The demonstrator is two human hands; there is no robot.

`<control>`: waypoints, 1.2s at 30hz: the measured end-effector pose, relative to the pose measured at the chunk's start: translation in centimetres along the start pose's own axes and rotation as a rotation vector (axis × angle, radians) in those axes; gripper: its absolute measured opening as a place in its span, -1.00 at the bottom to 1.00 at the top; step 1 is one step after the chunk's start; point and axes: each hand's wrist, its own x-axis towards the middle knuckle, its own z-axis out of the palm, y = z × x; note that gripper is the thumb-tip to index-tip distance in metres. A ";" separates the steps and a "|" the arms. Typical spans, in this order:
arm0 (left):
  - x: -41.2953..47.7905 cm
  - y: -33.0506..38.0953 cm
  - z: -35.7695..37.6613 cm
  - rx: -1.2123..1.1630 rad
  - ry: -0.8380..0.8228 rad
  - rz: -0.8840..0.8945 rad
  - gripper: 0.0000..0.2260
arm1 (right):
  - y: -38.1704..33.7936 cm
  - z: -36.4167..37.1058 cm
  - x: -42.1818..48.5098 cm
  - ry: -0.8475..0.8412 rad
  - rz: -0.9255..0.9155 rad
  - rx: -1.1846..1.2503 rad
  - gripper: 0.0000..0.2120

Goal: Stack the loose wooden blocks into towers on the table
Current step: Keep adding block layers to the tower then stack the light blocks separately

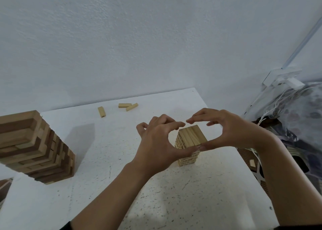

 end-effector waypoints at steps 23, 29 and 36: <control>-0.2 -0.3 0.4 -0.031 -0.004 -0.001 -0.36 | 0.2 0.0 0.2 -0.014 0.010 0.004 -0.46; -0.3 -0.2 0.0 -0.014 -0.025 -0.026 -0.29 | 0.2 0.3 -0.1 0.015 0.015 0.023 -0.37; -1.1 -1.0 -3.4 -0.100 0.041 -0.077 -0.46 | -2.5 1.5 0.1 0.332 -0.046 0.065 -0.58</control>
